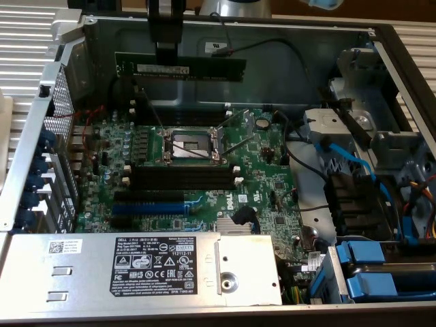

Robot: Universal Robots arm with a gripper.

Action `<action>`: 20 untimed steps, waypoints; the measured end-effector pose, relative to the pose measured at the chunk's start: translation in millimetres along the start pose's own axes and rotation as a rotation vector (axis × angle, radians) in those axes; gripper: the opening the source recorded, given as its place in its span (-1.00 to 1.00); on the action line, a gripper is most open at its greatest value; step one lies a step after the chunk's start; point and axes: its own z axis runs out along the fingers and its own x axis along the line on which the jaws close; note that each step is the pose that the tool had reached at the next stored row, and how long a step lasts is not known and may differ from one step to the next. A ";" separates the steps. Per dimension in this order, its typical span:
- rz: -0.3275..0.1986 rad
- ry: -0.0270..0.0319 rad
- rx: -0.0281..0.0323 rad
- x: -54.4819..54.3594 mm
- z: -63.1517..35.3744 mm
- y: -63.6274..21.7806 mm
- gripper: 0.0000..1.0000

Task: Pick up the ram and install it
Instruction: 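Insert the ram into the slot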

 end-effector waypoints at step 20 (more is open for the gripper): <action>0.000 -0.0003 0.0000 4.2 32.8 -0.3 -0.75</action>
